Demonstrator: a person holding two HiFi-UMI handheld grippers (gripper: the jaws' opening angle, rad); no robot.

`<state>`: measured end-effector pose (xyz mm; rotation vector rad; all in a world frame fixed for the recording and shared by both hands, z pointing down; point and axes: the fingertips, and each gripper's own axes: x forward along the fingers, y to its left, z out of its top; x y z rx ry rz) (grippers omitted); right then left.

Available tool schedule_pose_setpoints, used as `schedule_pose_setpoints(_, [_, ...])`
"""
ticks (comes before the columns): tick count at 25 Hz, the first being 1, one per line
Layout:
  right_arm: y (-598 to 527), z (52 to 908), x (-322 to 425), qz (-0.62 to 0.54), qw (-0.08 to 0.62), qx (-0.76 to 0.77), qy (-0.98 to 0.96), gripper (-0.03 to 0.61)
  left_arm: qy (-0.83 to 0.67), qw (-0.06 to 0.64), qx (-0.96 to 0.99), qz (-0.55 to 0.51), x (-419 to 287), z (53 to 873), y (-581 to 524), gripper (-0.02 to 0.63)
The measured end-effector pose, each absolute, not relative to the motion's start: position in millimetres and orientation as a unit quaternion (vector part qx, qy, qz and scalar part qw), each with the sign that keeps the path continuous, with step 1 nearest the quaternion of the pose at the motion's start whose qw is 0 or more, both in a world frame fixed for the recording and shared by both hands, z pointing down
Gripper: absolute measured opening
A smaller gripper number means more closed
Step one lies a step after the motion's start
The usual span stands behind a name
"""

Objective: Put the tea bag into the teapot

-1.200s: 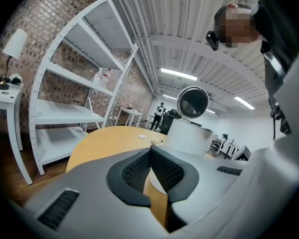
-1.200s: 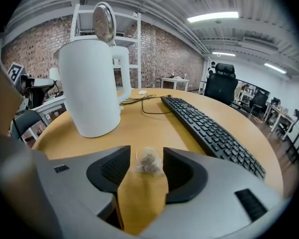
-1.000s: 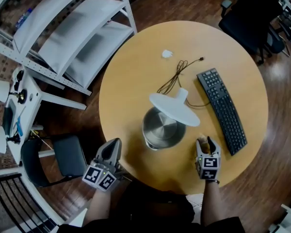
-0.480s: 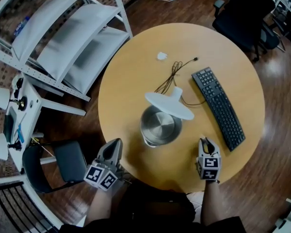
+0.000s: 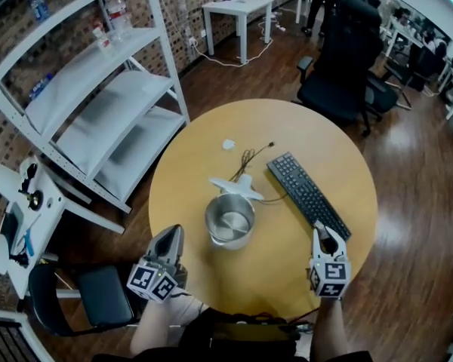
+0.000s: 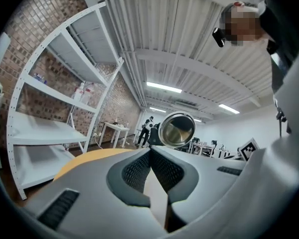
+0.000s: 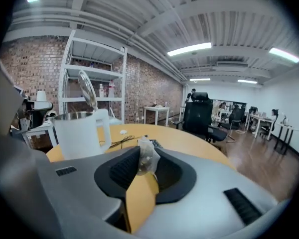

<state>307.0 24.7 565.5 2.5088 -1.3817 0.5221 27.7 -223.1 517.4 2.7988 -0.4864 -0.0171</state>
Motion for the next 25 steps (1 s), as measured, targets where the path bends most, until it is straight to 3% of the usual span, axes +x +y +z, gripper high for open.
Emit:
schedule_pose_setpoints(8, [66.7, 481.7, 334.7, 0.085, 0.079, 0.890, -0.440, 0.075, -0.167, 0.088, 0.980, -0.065, 42.8, 455.0, -233.2, -0.006])
schedule_pose_setpoints(15, [82.5, 450.8, 337.3, 0.054, 0.027, 0.898, -0.436, 0.075, -0.161, 0.075, 0.978, -0.106, 47.6, 428.5, -225.3, -0.006])
schedule_pose_setpoints(25, [22.4, 464.3, 310.7, 0.064, 0.047, 0.857, -0.509, 0.075, -0.231, 0.073, 0.966, -0.092, -7.8, 437.6, -232.6, -0.006])
